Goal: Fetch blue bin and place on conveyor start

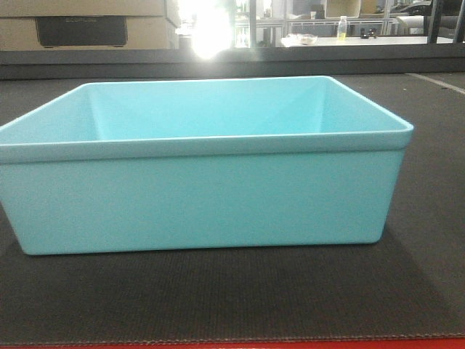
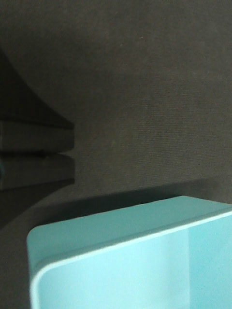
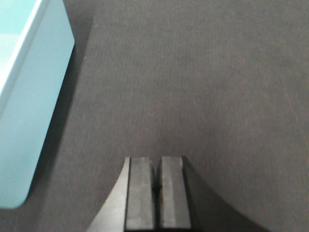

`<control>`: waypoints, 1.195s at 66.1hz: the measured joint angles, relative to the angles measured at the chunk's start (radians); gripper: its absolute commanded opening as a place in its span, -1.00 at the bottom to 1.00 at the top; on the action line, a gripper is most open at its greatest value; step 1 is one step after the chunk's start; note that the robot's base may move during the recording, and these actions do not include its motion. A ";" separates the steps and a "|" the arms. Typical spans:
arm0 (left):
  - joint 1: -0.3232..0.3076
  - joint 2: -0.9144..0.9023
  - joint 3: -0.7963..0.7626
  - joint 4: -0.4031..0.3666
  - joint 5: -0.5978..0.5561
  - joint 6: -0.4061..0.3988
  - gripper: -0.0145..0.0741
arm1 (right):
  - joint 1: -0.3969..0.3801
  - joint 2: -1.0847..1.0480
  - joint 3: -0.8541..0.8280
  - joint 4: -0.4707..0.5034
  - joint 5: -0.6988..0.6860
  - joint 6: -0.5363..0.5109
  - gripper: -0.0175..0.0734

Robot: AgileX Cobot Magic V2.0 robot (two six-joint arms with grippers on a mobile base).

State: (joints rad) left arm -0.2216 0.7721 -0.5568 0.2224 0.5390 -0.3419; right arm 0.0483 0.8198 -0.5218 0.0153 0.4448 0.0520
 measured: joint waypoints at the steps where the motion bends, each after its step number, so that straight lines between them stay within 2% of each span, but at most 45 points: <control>1: 0.000 -0.014 0.012 -0.002 -0.009 0.000 -0.92 | 0.000 -0.016 0.015 0.000 -0.008 0.000 -0.97; 17: 0.002 -0.279 0.129 -0.006 -0.044 0.000 -0.92 | 0.000 -0.346 0.175 -0.006 -0.077 0.000 -0.97; 37: 0.004 -0.553 0.142 0.085 -0.072 0.000 -0.92 | -0.002 -0.717 0.193 -0.008 -0.096 0.000 -0.97; 53: 0.004 -0.621 0.142 0.094 -0.074 0.000 -0.92 | -0.002 -0.801 0.193 -0.008 -0.101 0.000 -0.97; 79: 0.004 -0.621 0.142 0.094 -0.074 0.000 -0.92 | -0.002 -0.803 0.193 -0.008 -0.116 0.000 -0.97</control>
State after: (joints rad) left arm -0.2178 0.1507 -0.4147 0.3160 0.4654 -0.3419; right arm 0.0462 0.0171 -0.3286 0.0070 0.3290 0.0520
